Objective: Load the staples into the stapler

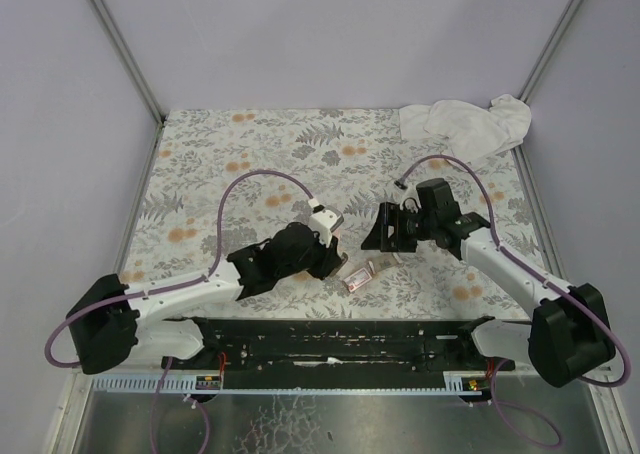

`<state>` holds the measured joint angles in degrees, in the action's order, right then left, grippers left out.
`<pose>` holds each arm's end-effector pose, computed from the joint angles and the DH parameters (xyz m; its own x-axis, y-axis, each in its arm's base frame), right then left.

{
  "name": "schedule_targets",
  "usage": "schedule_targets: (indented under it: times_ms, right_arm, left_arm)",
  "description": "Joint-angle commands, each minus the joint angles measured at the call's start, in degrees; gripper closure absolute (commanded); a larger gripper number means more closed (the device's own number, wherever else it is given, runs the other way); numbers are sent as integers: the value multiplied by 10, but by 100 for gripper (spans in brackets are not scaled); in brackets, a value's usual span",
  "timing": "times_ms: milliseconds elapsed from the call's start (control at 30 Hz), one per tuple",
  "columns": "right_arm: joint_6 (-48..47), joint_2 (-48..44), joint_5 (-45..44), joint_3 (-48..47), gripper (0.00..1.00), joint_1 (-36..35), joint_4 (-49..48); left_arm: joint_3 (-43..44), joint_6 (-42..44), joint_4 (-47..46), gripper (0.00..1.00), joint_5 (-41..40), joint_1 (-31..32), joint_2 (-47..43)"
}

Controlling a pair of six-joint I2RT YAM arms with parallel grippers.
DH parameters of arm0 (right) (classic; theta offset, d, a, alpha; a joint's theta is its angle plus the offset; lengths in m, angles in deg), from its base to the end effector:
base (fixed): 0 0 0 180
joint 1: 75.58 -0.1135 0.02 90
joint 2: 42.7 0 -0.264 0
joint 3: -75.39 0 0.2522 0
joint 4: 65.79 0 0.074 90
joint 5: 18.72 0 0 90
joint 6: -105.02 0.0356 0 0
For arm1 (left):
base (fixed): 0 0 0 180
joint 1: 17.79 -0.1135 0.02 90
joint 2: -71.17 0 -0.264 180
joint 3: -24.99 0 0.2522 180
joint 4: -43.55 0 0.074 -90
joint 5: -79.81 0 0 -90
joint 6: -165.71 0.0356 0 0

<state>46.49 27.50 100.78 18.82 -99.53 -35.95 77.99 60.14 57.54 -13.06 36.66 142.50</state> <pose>0.2231 0.1183 0.2302 -0.8912 0.1013 -0.4421 -0.2517 0.7005 0.6678 0.1570 -0.2166 0.2257 -0.5110 0.2539 -0.8212 0.6756 0.7093 -0.2010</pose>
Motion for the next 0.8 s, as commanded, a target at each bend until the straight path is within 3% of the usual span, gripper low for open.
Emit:
schedule_targets:
  times_ms: [0,133,333,767]
  right_arm:
    - [18,9,108,-54,28,1,3]
    - [24,28,169,-57,35,0,-5]
    - [37,31,187,-38,47,-2,-24]
    - [64,44,218,-13,59,-7,-66]
  left_arm:
    - [11,50,-24,100,20,28,-29]
    - [18,52,-23,100,24,41,-47]
    - [32,54,-33,100,25,46,-56]
    - [38,56,-41,100,29,50,-64]
